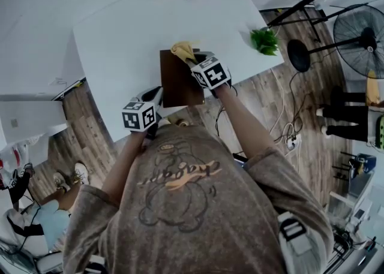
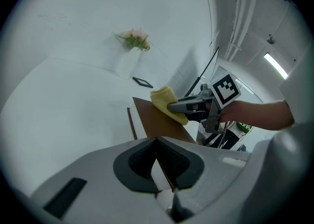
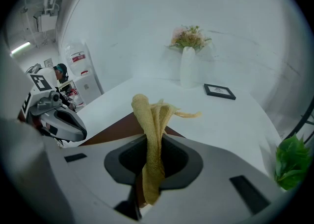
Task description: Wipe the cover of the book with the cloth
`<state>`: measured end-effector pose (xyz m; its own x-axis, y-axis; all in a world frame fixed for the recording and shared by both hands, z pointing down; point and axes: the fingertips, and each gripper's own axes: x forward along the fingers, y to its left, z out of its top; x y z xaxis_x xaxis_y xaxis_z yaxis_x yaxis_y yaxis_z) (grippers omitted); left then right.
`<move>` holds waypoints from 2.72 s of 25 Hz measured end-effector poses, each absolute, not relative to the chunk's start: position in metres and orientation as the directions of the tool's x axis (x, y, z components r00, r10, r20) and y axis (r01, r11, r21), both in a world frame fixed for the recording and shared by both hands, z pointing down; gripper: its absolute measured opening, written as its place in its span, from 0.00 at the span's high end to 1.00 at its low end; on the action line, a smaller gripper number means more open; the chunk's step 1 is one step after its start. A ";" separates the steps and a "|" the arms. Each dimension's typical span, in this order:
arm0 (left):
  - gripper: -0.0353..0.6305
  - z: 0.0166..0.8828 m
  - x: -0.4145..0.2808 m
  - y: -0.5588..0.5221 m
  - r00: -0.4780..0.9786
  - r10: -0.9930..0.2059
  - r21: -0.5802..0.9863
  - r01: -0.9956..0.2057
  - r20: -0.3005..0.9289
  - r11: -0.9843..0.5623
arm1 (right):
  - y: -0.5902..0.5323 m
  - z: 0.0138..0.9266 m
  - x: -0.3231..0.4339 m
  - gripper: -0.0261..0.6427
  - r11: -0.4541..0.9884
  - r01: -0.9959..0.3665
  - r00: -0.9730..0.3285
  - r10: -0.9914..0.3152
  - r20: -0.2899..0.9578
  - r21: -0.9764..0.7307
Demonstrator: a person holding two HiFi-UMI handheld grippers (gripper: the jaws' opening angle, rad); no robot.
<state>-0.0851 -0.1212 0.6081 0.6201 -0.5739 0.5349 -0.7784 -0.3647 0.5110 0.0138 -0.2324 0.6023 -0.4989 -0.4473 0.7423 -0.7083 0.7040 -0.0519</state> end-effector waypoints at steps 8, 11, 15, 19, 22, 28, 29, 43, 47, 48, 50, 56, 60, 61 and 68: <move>0.94 0.609 -0.090 -0.107 0.601 -0.589 0.508 -0.791 0.540 -0.342 | -0.206 0.603 -0.004 0.87 0.741 -0.667 -0.535 -0.403 0.743 -0.078; 0.94 0.607 -0.088 -0.100 0.600 -0.590 0.503 -0.792 0.541 -0.346 | -0.192 0.604 -0.012 0.87 0.760 -0.643 -0.558 -0.381 0.737 -0.093; 0.94 0.608 -0.089 -0.091 0.596 -0.592 0.499 -0.796 0.542 -0.344 | -0.171 0.610 -0.021 0.87 0.782 -0.612 -0.577 -0.345 0.740 -0.113; 0.94 0.609 -0.091 -0.083 0.586 -0.596 0.499 -0.802 0.549 -0.329 | -0.150 0.607 -0.027 0.87 0.797 -0.590 -0.595 -0.323 0.736 -0.127; 0.94 0.609 -0.091 -0.077 0.581 -0.601 0.501 -0.804 0.548 -0.320 | -0.133 0.607 -0.030 0.87 0.802 -0.577 -0.613 -0.301 0.731 -0.153; 0.94 0.609 -0.093 -0.069 0.573 -0.608 0.507 -0.807 0.549 -0.304 | -0.104 0.608 -0.033 0.87 0.802 -0.559 -0.646 -0.262 0.717 -0.210; 0.94 0.609 -0.093 -0.067 0.572 -0.609 0.507 -0.807 0.549 -0.301 | -0.100 0.608 -0.034 0.87 0.801 -0.557 -0.651 -0.257 0.714 -0.219; 0.94 0.605 -0.088 -0.065 0.567 -0.626 0.501 -0.810 0.535 -0.306 | -0.057 0.607 -0.004 0.87 0.732 -0.606 -0.684 -0.278 0.675 -0.312; 0.94 0.601 -0.085 -0.067 0.571 -0.626 0.497 -0.808 0.531 -0.315 | -0.059 0.606 0.012 0.87 0.697 -0.641 -0.672 -0.309 0.673 -0.321; 0.94 0.601 -0.084 -0.068 0.572 -0.627 0.496 -0.808 0.529 -0.318 | -0.060 0.606 0.016 0.87 0.687 -0.650 -0.669 -0.315 0.673 -0.325; 0.94 0.600 -0.083 -0.068 0.574 -0.628 0.495 -0.806 0.525 -0.323 | -0.062 0.601 0.022 0.87 0.673 -0.658 -0.671 -0.323 0.667 -0.336; 0.94 0.596 -0.084 -0.075 0.573 -0.638 0.498 -0.806 0.515 -0.321 | -0.081 0.568 0.012 0.86 0.713 -0.613 -0.717 -0.322 0.619 -0.340; 0.94 0.594 -0.087 -0.079 0.566 -0.647 0.500 -0.808 0.511 -0.312 | -0.097 0.559 -0.011 0.86 0.743 -0.575 -0.743 -0.298 0.599 -0.343; 0.94 0.594 -0.088 -0.080 0.563 -0.650 0.499 -0.809 0.511 -0.309 | -0.099 0.560 -0.017 0.86 0.752 -0.563 -0.747 -0.286 0.600 -0.342; 0.94 0.595 -0.105 -0.085 0.533 -0.672 0.497 -0.824 0.514 -0.273 | -0.112 0.577 -0.059 0.86 0.791 -0.511 -0.745 -0.212 0.633 -0.336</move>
<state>-0.1052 -0.0854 0.5947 0.5328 -0.6723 0.5140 -0.8237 -0.2725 0.4973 -0.0587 -0.1119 0.5767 -0.7448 -0.2123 0.6326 -0.5109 0.7913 -0.3360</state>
